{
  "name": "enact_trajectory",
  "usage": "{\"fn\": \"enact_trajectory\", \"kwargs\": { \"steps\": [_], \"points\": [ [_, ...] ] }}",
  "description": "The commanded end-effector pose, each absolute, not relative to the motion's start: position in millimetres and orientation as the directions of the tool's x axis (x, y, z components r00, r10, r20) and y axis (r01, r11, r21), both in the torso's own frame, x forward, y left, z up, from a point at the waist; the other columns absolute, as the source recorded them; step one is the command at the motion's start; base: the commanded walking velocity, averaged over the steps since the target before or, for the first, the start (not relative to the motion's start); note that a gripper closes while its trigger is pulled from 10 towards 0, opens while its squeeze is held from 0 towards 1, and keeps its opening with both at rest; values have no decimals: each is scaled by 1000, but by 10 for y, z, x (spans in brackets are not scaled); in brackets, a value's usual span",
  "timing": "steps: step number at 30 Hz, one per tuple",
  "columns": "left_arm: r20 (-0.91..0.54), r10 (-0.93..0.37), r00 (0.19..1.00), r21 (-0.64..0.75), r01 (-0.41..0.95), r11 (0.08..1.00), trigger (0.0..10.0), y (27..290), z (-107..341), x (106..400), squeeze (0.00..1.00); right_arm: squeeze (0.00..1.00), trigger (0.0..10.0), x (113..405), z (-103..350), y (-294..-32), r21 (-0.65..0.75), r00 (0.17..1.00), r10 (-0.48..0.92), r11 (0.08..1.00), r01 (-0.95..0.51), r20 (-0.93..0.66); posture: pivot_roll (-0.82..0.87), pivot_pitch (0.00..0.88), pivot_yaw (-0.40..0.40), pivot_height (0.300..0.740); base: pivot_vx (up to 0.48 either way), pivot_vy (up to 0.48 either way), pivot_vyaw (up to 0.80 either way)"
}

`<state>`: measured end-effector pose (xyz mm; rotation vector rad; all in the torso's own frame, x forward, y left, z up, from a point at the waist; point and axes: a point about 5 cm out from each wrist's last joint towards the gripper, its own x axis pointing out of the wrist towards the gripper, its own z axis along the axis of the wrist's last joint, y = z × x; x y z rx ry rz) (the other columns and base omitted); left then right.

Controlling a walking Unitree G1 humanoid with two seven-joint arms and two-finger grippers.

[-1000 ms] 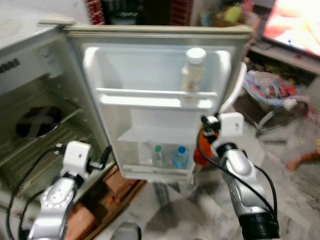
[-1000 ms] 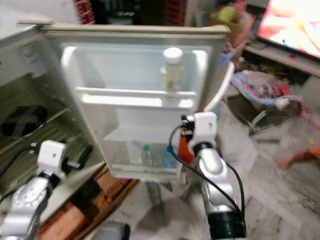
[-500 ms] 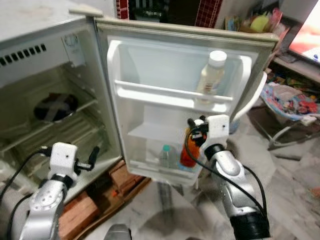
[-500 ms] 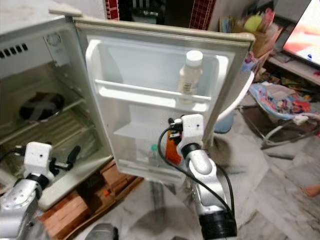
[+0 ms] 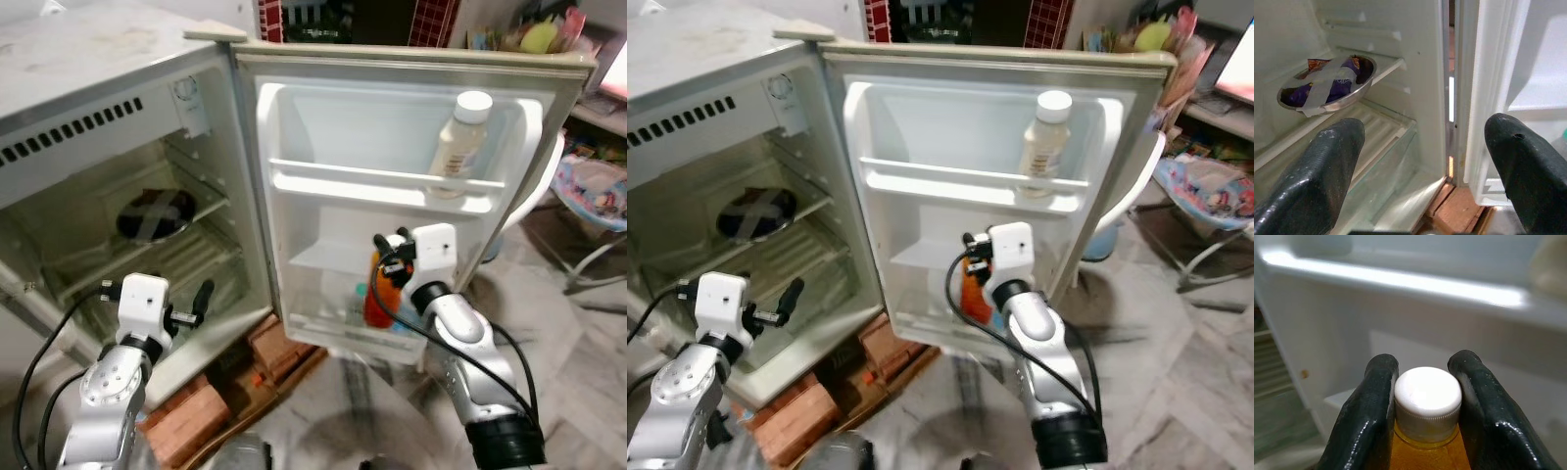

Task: Restocking fridge

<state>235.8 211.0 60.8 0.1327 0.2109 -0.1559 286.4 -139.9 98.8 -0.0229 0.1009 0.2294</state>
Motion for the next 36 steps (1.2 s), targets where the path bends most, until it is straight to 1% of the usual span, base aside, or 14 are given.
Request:
{"fn": "enact_trajectory", "kwargs": {
  "steps": [1, 4, 10, 27, 29, 36],
  "points": [
    [-216, -141, 966, 138, 173, 975, 10000, 2131, 629, 2355, 0, 0, 10000, 2923, 1138, -1305, -11, 965, 261, 965, -261, -33, 126, 0, -53, 740, 0, 0, 0],
    [-205, -162, 965, 140, 193, 971, 10000, 2087, 648, 2370, 0, 0, 10000, 2940, 1153, -1316, -25, 966, 257, 966, -258, -26, 127, 0, -53, 740, 0, 0, 758],
    [-201, -168, 965, 146, 199, 969, 10000, 2088, 658, 2390, 0, 0, 10000, 2949, 1158, -1309, -20, 967, 255, 967, -256, -25, 127, 0, -53, 740, 0, 0, 785],
    [-190, -206, 960, 121, 231, 965, 10000, 2060, 676, 2404, 0, 0, 10000, 2969, 1167, -1273, -37, 967, 253, 967, -253, -15, 130, 0, -47, 740, 390, -15, 0],
    [-177, -213, 961, 96, 232, 968, 10000, 2043, 695, 2395, 0, 0, 10000, 2968, 1160, -1263, -36, 967, 256, 966, -256, -18, 131, 0, -47, 740, 0, 0, 0],
    [-182, -213, 960, 86, 232, 969, 10000, 2032, 685, 2363, 0, 0, 10000, 2959, 1147, -1244, -34, 965, 261, 964, -262, -25, 133, 0, -50, 740, 0, 0, 0]
  ]
}}
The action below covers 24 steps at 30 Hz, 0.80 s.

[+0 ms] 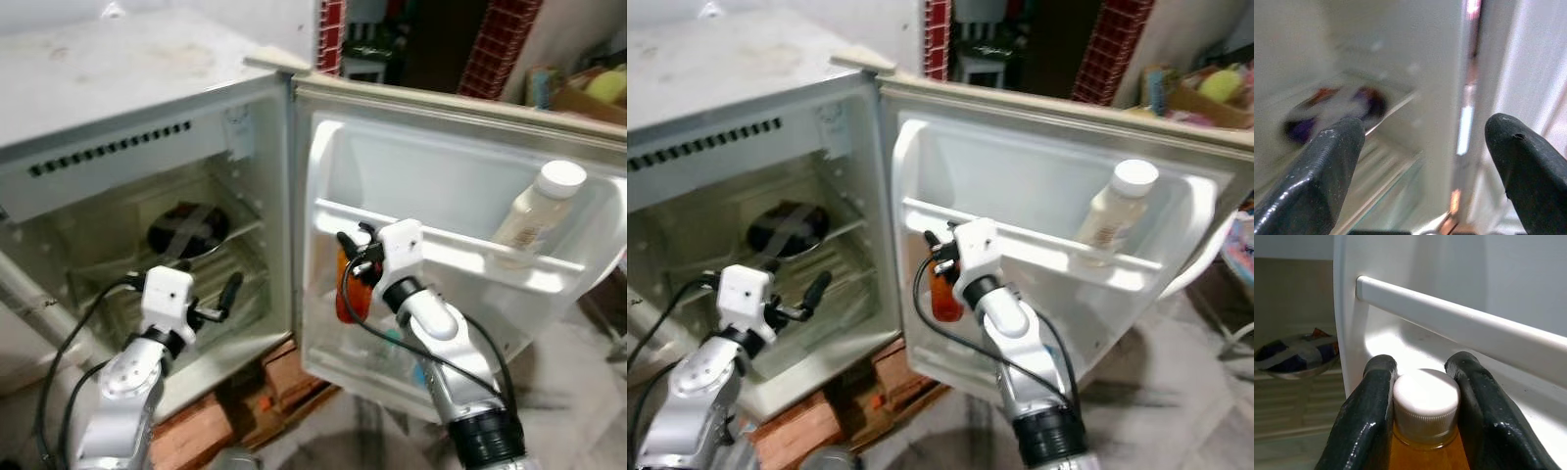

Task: Restocking fridge

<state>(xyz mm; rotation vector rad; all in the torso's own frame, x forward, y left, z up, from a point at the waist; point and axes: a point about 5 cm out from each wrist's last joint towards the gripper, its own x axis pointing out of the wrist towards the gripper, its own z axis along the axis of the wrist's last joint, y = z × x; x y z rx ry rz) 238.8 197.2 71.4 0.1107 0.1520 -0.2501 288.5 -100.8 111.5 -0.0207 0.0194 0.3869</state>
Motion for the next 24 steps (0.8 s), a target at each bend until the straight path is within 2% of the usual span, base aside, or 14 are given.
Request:
{"fn": "enact_trajectory", "kwargs": {
  "steps": [1, 6, 14, 24],
  "points": [
    [-182, -213, 960, 86, 232, 969, 10000, 2032, 685, 2363, 0, 0, 10000, 2959, 1147, -1244, -34, 965, 261, 964, -262, -25, 133, 0, -50, 740, 0, 0, 0],
    [-183, -211, 960, 85, 229, 970, 10000, 2027, 678, 2358, 0, 0, 10000, 2957, 1139, -1235, -31, 963, 267, 963, -268, -29, 133, 0, -53, 740, 0, 0, 0],
    [-191, -203, 960, 90, 223, 971, 10000, 2026, 672, 2353, 0, 0, 10000, 2894, 1144, -1136, 54, 938, 345, 938, -343, -22, 132, 0, -54, 740, 0, 0, 0],
    [-198, -197, 960, 96, 220, 971, 10000, 2032, 663, 2358, 0, 0, 10000, 2856, 1132, -1050, 86, 917, 398, 915, -394, -30, 132, 0, -53, 682, 0, 0, 0]
  ]
}}
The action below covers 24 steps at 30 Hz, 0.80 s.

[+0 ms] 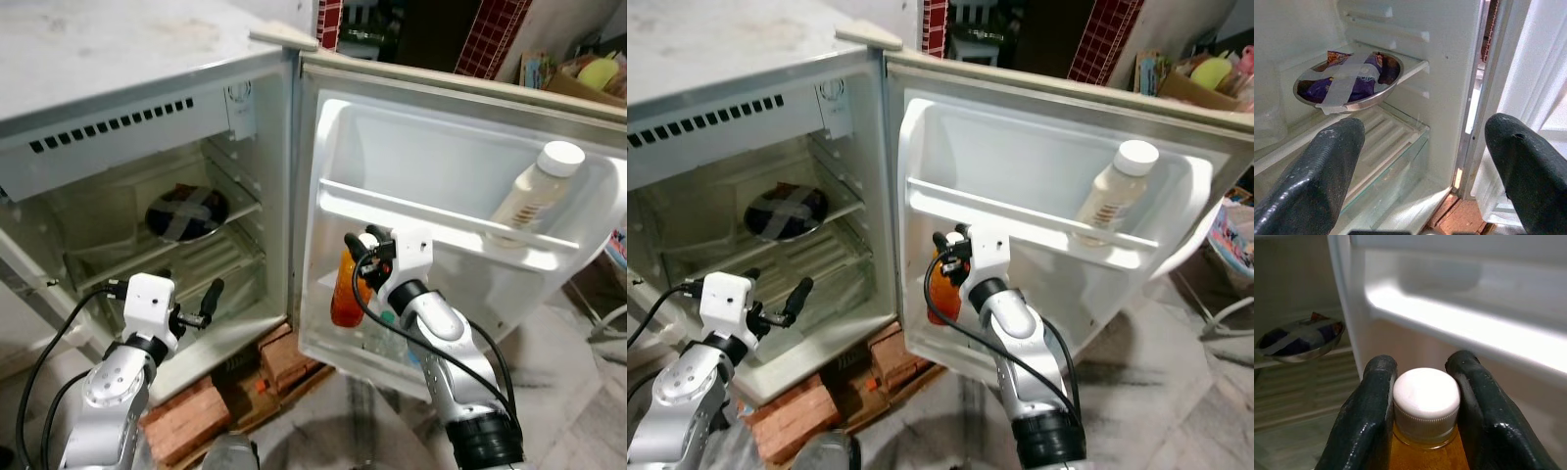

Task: Restocking fridge

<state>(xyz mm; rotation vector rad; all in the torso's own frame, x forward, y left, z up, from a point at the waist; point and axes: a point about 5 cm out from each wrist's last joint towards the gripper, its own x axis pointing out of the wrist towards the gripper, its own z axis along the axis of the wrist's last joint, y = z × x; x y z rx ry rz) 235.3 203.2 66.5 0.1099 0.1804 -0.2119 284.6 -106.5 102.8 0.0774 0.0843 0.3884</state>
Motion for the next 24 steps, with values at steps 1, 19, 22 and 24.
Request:
{"fn": "enact_trajectory", "kwargs": {
  "steps": [1, 19, 22, 24],
  "points": [
    [-198, -198, 960, 96, 220, 971, 10000, 2033, 663, 2359, 0, 0, 10000, 2854, 1130, -1047, 90, 915, 402, 913, -398, -32, 132, 0, -53, 677, 0, 0, 0],
    [-198, -196, 960, 121, 223, 967, 10000, 2026, 675, 2383, 0, 0, 10000, 2864, 1155, -986, 68, 899, 438, 898, -436, -26, 135, 0, -50, 632, 0, 0, 0],
    [-195, -196, 961, 122, 222, 967, 10000, 2022, 675, 2386, 0, 0, 10000, 2875, 1162, -996, 58, 901, 433, 900, -431, -22, 134, 0, -50, 632, 0, 0, 0],
    [-190, -192, 963, 128, 218, 967, 10000, 2024, 682, 2390, 0, 0, 10000, 2886, 1163, -1001, 56, 902, 431, 902, -429, -22, 135, 0, -50, 632, 0, 0, 0]
  ]
}}
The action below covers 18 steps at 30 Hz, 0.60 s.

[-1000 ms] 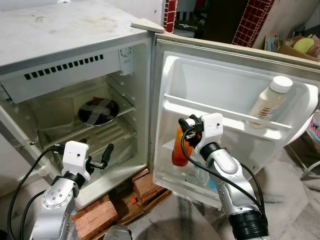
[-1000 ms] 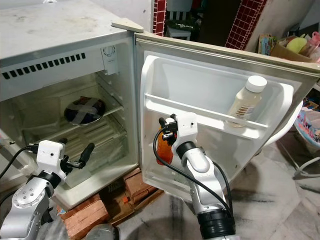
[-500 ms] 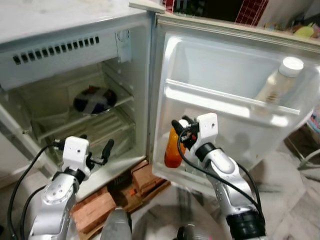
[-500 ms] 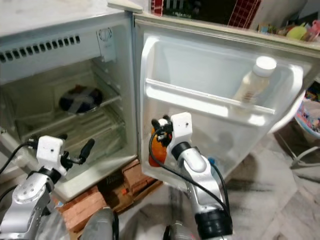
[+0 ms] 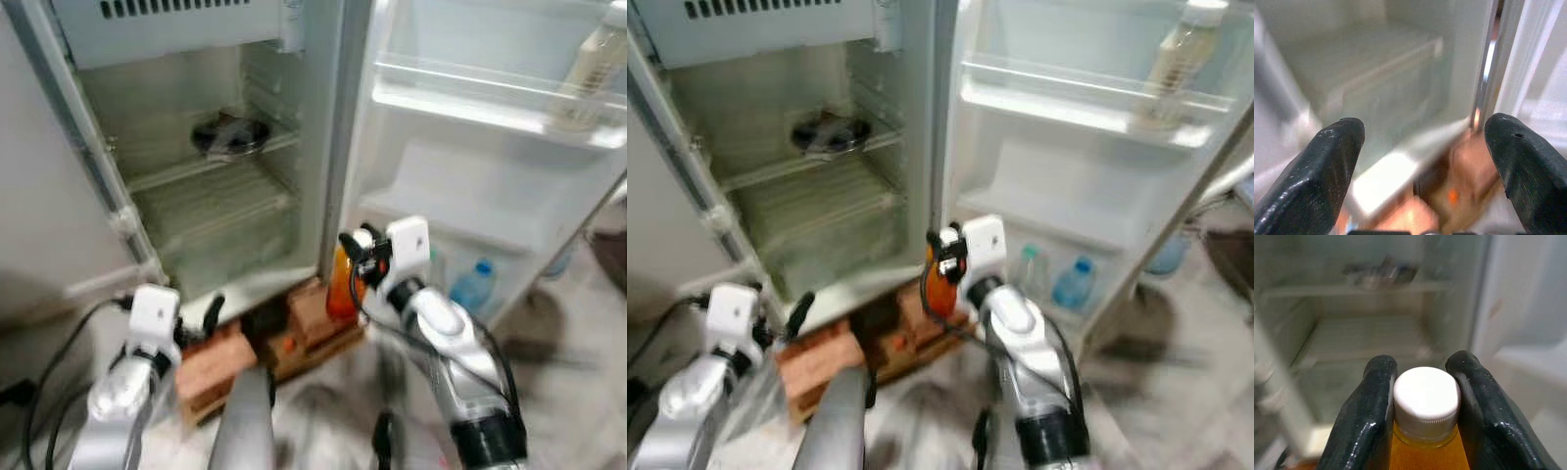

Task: Restocking fridge

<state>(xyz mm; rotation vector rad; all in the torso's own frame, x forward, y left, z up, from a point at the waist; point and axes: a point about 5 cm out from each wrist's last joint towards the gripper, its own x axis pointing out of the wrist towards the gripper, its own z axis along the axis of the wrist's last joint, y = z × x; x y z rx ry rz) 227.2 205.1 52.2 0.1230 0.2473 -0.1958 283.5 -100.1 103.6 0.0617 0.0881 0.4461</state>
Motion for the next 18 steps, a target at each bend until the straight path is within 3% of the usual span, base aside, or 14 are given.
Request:
{"fn": "enact_trajectory", "kwargs": {
  "steps": [1, 14, 18],
  "points": [
    [-188, -190, 964, 130, 216, 968, 10000, 2023, 684, 2394, 0, 0, 10000, 2889, 1164, -1000, 55, 902, 431, 901, -430, -21, 135, 0, -50, 632, 0, 0, 0],
    [-178, -195, 965, 142, 221, 965, 10000, 2039, 686, 2426, 0, 0, 10000, 2932, 1236, -971, 8, 898, 440, 898, -440, 26, 137, 0, -51, 632, 0, 0, 0],
    [-170, -200, 965, 144, 225, 964, 10000, 2033, 702, 2449, 0, 0, 10000, 2956, 1274, -949, -5, 894, 445, 895, -446, 42, 138, 0, -52, 632, 365, 0, 0]
  ]
}}
